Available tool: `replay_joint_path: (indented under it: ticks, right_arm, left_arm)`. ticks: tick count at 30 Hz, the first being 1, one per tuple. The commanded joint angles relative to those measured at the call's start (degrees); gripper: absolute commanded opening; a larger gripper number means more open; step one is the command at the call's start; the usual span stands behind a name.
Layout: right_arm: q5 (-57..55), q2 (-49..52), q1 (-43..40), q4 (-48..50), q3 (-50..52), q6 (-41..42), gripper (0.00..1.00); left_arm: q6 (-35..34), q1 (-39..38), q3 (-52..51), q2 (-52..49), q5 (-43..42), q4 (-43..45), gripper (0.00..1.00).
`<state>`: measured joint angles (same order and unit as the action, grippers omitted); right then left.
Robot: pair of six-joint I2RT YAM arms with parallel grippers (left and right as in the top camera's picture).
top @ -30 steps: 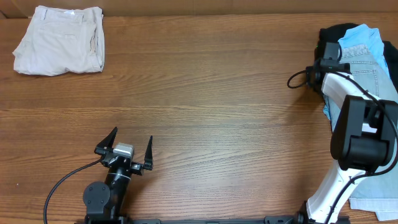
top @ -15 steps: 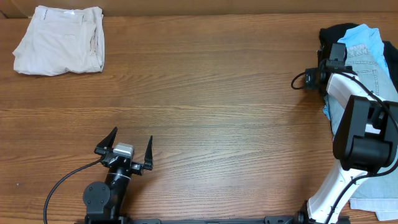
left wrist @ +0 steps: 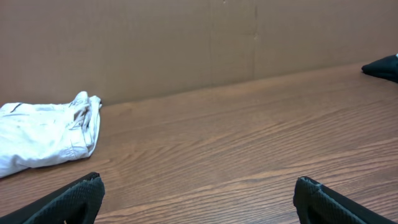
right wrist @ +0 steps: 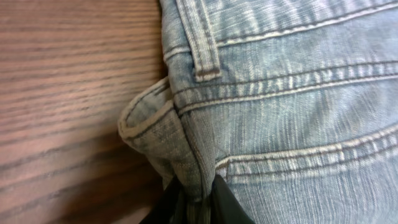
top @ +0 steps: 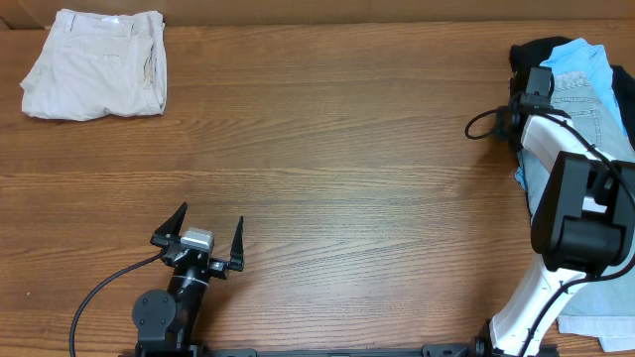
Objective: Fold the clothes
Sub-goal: 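Reach the right gripper to the denim shorts' waistband and grasp it, then lift the denim shorts with the right gripper and lay them mid-table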
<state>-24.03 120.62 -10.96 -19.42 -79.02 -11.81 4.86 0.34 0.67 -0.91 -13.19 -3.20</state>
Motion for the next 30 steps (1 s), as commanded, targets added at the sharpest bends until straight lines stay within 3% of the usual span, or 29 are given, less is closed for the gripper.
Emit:
replay_joint_path:
  ticks: [1,11,24,30]
  right_arm:
    - [-6.91,0.42,-0.37,-0.35,-3.85,6.38,0.04]
    - [-7.43,-10.23,-0.81,-4.33,-7.28,17.86,0.04]
    - [-9.51,-31.21,0.07,-4.35,-7.28,17.86,0.04]
    - [2.01,-38.12,6.88,-4.33,-7.26,17.86,0.04]
  left_arm:
    - [-0.15,-0.37,-0.37,0.55,0.50,0.09,1.00]
    - [-0.15,-0.37,-0.37,0.55,0.50,0.09,1.00]
    - [-0.15,-0.37,-0.37,0.55,0.50,0.09,1.00]
    - [-0.15,-0.37,-0.37,0.55,0.50,0.09,1.00]
